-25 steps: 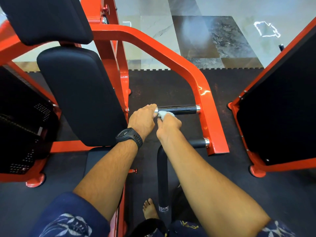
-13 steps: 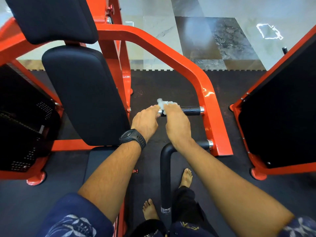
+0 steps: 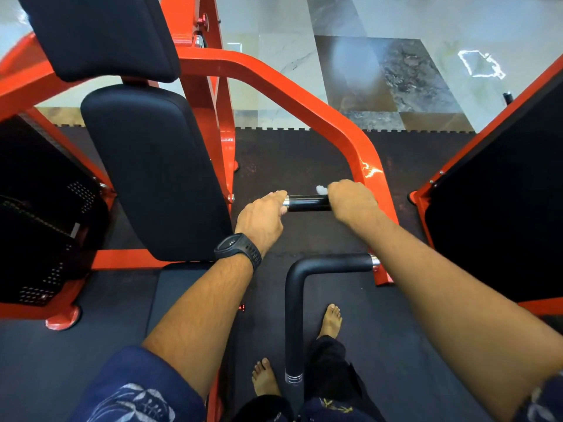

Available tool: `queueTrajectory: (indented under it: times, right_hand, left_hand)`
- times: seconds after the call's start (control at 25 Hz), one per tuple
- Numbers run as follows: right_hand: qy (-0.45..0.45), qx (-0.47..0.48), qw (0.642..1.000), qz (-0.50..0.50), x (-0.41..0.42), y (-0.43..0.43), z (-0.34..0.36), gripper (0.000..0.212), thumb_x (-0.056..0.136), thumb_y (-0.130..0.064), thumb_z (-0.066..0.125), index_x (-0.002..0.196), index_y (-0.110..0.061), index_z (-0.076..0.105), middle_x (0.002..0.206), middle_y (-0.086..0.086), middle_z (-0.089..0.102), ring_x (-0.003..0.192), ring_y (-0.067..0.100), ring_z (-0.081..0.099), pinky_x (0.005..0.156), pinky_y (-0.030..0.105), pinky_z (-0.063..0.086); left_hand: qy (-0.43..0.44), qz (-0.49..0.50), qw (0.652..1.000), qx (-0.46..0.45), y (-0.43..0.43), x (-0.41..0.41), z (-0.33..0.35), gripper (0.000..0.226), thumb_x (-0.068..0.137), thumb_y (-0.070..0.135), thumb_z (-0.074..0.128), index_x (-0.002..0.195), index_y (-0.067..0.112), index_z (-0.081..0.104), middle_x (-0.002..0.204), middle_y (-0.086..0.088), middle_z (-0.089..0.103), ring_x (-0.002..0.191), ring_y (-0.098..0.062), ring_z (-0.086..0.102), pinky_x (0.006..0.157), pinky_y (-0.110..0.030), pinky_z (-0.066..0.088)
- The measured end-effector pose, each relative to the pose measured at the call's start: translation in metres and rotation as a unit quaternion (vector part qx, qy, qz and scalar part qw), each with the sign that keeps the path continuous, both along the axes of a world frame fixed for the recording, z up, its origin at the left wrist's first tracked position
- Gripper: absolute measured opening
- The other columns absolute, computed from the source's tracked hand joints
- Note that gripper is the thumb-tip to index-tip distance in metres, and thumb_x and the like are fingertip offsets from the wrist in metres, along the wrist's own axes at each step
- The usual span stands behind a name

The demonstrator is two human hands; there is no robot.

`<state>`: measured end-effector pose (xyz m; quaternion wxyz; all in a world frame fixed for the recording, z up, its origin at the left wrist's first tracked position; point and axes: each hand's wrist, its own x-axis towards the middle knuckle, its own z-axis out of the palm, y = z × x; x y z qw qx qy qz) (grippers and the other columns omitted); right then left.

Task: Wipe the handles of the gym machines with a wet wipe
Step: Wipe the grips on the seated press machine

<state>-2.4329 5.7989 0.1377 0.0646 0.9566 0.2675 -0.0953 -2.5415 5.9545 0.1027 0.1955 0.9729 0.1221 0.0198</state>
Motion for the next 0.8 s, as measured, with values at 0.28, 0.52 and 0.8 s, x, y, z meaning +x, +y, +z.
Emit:
queueTrajectory:
  times: [0.28,0.52,0.8]
  right_hand:
    - [-0.024,0.089,0.995,0.035,-0.023,0.004,-0.008,0.028,0.095,-0.004,0.053,0.122,-0.01,0.056,0.118,0.012,0.057,0.112,0.032,0.059,0.091,0.043,0.048]
    - [-0.063,0.03,0.997,0.014,-0.028,-0.013,-0.008,0.029,0.095,-0.005,0.052,0.124,-0.009,0.05,0.124,0.011,0.054,0.115,0.028,0.054,0.096,0.035,0.043]
    - [-0.074,0.213,0.974,-0.034,-0.041,-0.017,-0.033,0.063,0.086,0.005,0.051,0.147,-0.007,0.038,0.13,0.01,0.051,0.124,0.028,0.049,0.108,0.034,0.038]
  left_hand:
    - [-0.012,-0.005,1.0,0.01,-0.001,0.0,-0.003,0.008,0.102,0.017,0.045,0.108,0.019,0.049,0.101,-0.002,0.061,0.085,-0.032,0.064,0.065,-0.037,0.039]
    - [-0.014,-0.007,1.0,0.012,-0.003,0.001,-0.004,0.005,0.102,0.015,0.045,0.1,0.02,0.045,0.098,-0.001,0.058,0.084,-0.032,0.062,0.065,-0.036,0.036]
    - [-0.009,-0.012,1.0,0.025,-0.002,0.001,-0.006,0.003,0.103,0.017,0.044,0.103,0.018,0.047,0.094,0.0,0.056,0.081,-0.032,0.061,0.064,-0.038,0.04]
